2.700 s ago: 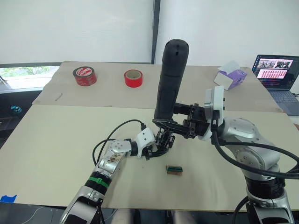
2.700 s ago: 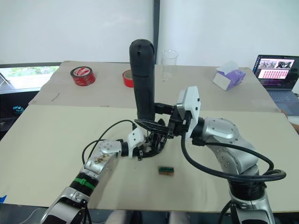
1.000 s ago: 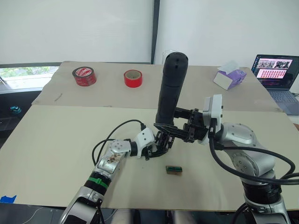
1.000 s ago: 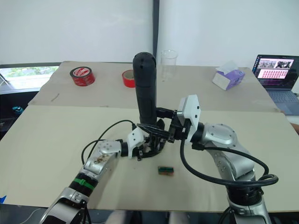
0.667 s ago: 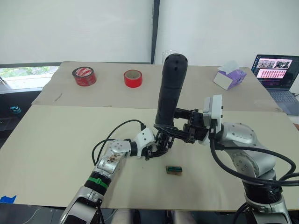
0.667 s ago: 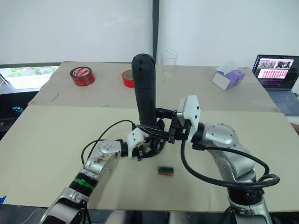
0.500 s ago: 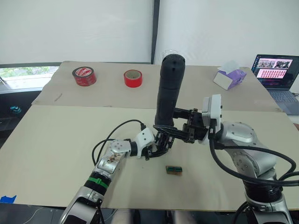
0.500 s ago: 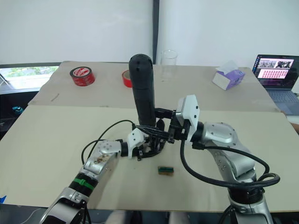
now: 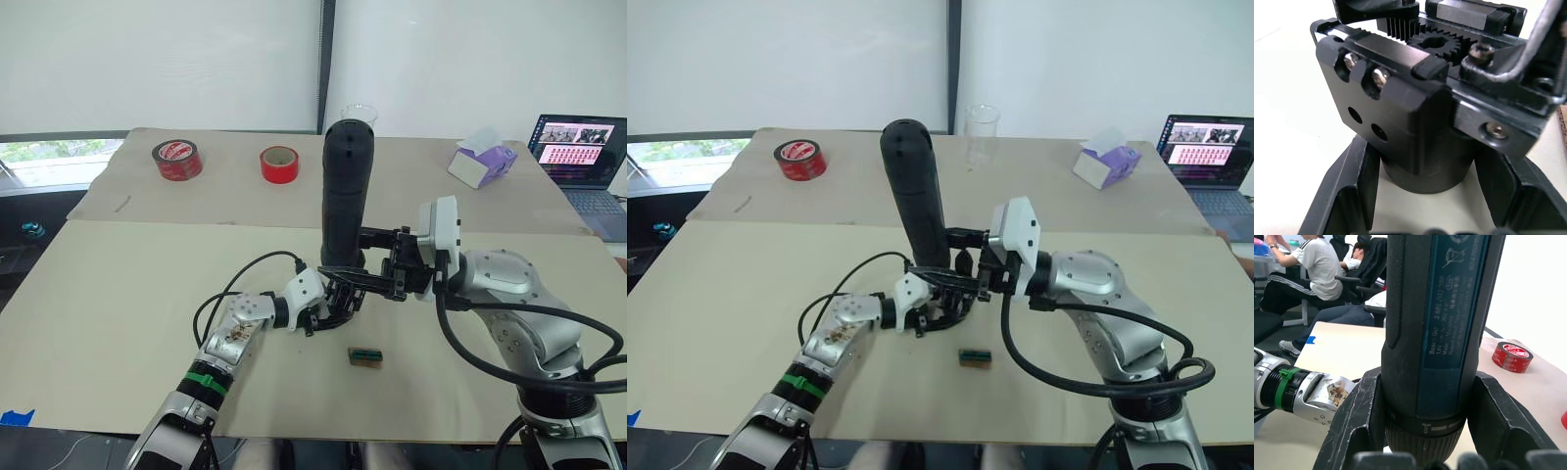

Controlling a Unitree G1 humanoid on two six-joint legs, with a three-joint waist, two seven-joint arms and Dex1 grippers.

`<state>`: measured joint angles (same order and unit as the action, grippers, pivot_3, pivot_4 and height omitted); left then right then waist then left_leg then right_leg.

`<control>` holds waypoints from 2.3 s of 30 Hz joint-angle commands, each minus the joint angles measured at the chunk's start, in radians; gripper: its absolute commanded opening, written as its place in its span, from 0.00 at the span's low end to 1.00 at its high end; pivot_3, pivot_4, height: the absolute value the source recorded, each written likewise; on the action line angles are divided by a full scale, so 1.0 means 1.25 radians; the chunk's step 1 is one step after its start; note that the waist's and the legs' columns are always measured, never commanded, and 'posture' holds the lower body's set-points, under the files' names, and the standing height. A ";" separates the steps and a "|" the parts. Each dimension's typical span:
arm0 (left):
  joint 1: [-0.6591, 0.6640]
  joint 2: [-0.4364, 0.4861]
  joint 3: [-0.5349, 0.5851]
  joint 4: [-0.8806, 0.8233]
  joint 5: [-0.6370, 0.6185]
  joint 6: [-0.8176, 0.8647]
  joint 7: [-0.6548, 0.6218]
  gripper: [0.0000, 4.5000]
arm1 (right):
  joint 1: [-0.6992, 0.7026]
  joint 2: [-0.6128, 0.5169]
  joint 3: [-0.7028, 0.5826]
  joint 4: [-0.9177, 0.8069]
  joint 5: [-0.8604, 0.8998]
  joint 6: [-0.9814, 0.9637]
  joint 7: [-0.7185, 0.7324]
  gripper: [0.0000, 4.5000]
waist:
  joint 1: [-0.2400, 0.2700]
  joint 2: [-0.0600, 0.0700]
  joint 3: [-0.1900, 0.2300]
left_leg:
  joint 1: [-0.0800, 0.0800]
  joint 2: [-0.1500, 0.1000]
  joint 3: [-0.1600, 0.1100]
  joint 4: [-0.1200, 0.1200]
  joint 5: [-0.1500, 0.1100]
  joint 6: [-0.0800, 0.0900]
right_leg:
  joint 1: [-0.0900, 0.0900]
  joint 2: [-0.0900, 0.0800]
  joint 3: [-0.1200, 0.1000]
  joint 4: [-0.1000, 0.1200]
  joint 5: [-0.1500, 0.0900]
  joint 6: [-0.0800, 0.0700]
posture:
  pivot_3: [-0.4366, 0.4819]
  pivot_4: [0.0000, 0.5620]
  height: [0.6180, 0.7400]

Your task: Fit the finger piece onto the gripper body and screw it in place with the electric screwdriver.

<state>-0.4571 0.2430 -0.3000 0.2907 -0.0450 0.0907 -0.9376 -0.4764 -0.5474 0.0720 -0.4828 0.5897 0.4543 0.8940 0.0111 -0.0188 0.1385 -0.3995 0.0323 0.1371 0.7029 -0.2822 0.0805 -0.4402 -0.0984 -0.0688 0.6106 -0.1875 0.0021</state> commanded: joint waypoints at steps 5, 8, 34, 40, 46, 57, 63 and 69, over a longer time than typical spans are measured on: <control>0.027 0.006 -0.029 0.024 0.013 0.029 -0.007 0.51 | -0.029 -0.016 -0.010 -0.025 0.009 -0.001 0.008 0.43 | 0.000 0.000 0.000 | 0.000 0.000 0.000 0.000 0.000 0.000 | 0.000 0.000 0.000 0.000 0.000 0.000 | 0.48 0.27 1.00; 0.027 0.006 -0.028 0.026 0.013 0.028 -0.007 0.51 | -0.036 -0.017 -0.010 -0.024 0.013 0.002 0.009 0.43 | 0.000 0.000 0.000 | 0.000 0.000 0.000 0.000 0.000 0.000 | 0.000 0.000 0.000 0.000 0.000 0.000 | 0.48 0.27 1.00; 0.032 0.005 -0.030 0.023 0.013 0.032 -0.005 0.51 | -0.073 0.000 -0.063 -0.018 0.095 0.061 -0.027 0.43 | 0.000 0.000 0.000 | 0.000 0.000 0.000 -0.001 0.000 0.000 | 0.000 -0.005 -0.001 0.000 0.000 0.000 | 0.48 0.27 1.00; 0.033 0.005 -0.031 0.023 0.014 0.030 -0.004 0.51 | -0.062 0.001 -0.052 -0.021 0.094 0.068 -0.035 0.43 | 0.000 0.000 0.000 | 0.000 0.000 0.000 -0.001 0.000 0.000 | 0.000 -0.005 -0.001 0.000 0.000 0.000 | 0.48 0.27 1.00; 0.031 0.006 -0.031 0.024 0.014 0.031 -0.005 0.51 | -0.048 0.005 -0.044 -0.017 0.083 0.070 -0.042 0.43 | 0.000 0.000 0.000 | 0.000 0.000 0.000 -0.001 0.000 0.000 | 0.000 -0.005 -0.001 0.000 0.000 0.000 | 0.48 0.27 1.00; 0.029 0.008 -0.032 0.023 0.015 0.033 -0.009 0.51 | -0.031 0.007 -0.040 -0.017 0.078 0.071 -0.048 0.43 | 0.000 0.000 0.000 | 0.000 0.000 0.000 -0.001 0.000 0.000 | 0.000 -0.005 -0.001 0.000 0.000 0.000 | 0.48 0.27 1.00; 0.030 0.010 -0.031 0.023 0.015 0.033 -0.009 0.51 | -0.017 0.014 -0.035 -0.018 0.067 0.060 -0.047 0.43 | 0.000 0.000 0.000 | 0.000 0.000 0.000 -0.001 0.000 0.000 | 0.000 -0.005 -0.001 0.000 0.000 0.000 | 0.48 0.27 1.00; 0.031 0.011 -0.030 0.022 0.014 0.034 -0.009 0.51 | -0.015 0.019 -0.035 -0.010 0.058 0.054 -0.043 0.43 | 0.000 0.000 0.000 | 0.000 0.000 0.000 -0.001 0.000 0.000 | 0.000 -0.005 -0.001 0.000 0.000 0.000 | 0.48 0.27 1.00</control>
<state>-0.4518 0.2418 -0.3012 0.2843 -0.0450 0.0915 -0.9317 -0.4845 -0.5291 0.0531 -0.4753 0.6501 0.5554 0.8413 0.0112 -0.0188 0.1385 -0.3998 0.0320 0.1368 0.7021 -0.2822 0.0805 -0.4405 -0.1044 -0.0702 0.6102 -0.1876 0.0021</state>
